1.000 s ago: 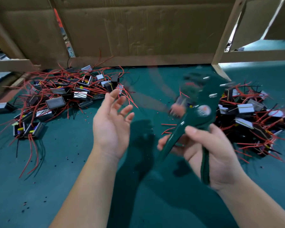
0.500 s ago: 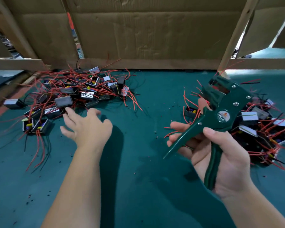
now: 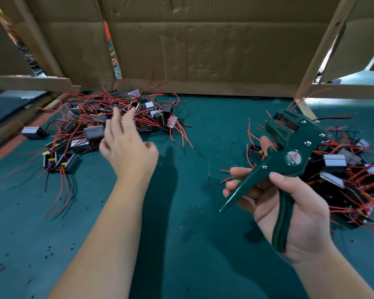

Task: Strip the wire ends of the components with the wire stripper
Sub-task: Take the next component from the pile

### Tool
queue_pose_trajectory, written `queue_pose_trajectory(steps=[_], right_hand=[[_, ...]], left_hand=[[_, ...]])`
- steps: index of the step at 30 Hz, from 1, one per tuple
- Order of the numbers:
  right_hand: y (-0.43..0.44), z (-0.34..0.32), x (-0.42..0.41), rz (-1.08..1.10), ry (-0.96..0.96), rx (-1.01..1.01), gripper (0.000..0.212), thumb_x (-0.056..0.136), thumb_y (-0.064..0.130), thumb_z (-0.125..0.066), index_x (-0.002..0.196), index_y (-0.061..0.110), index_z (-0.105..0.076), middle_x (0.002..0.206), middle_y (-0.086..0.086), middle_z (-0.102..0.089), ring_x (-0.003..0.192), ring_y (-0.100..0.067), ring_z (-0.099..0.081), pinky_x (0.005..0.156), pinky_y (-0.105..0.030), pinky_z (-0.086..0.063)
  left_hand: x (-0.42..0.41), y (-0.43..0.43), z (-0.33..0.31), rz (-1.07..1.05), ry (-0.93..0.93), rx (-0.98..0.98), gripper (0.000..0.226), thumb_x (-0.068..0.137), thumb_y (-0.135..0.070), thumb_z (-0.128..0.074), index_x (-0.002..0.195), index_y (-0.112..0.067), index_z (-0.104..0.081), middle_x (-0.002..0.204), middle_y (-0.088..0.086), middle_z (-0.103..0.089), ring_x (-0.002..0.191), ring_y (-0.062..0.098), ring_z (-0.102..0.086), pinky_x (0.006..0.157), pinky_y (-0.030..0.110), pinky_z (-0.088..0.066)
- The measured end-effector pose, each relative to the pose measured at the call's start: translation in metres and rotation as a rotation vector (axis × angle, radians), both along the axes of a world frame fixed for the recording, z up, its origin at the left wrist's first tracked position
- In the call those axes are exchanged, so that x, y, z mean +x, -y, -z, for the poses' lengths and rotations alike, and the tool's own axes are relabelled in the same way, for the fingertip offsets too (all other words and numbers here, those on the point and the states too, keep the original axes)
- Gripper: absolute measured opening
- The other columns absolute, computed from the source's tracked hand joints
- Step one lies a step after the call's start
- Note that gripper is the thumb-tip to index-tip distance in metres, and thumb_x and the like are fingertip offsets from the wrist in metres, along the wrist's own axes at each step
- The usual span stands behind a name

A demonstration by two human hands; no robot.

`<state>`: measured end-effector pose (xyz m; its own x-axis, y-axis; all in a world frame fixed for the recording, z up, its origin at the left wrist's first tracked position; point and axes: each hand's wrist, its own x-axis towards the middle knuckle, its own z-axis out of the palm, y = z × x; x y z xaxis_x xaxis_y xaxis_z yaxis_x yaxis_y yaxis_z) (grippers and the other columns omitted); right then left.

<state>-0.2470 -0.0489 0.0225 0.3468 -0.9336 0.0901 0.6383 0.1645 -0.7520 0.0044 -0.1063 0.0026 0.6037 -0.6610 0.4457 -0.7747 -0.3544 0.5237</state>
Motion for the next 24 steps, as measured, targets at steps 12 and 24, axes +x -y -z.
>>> queue_pose_trajectory(steps=[12,24], right_hand=[[-0.002,-0.002,0.003,0.006,-0.021,0.028,0.067,0.060,0.019,-0.063,0.128,0.020,-0.061,0.092,-0.034,-0.066,0.073,-0.043,-0.068,0.066,-0.047,-0.057],[-0.004,0.006,0.006,-0.038,-0.038,0.020,0.052,0.076,0.013,-0.042,0.123,0.019,-0.064,0.088,-0.032,-0.067,0.071,-0.042,-0.067,0.067,-0.048,-0.057]], left_hand=[[0.054,0.080,-0.021,0.134,0.517,0.725,0.070,0.083,-0.056,-0.057,0.143,-0.042,-0.024,0.157,0.001,-0.020,0.138,0.052,-0.010,0.101,0.073,-0.015],[0.033,0.036,-0.032,0.320,0.749,0.583,0.038,0.091,-0.046,-0.051,0.118,-0.020,-0.047,0.120,0.005,-0.062,0.115,0.032,-0.051,0.092,0.039,-0.036]])
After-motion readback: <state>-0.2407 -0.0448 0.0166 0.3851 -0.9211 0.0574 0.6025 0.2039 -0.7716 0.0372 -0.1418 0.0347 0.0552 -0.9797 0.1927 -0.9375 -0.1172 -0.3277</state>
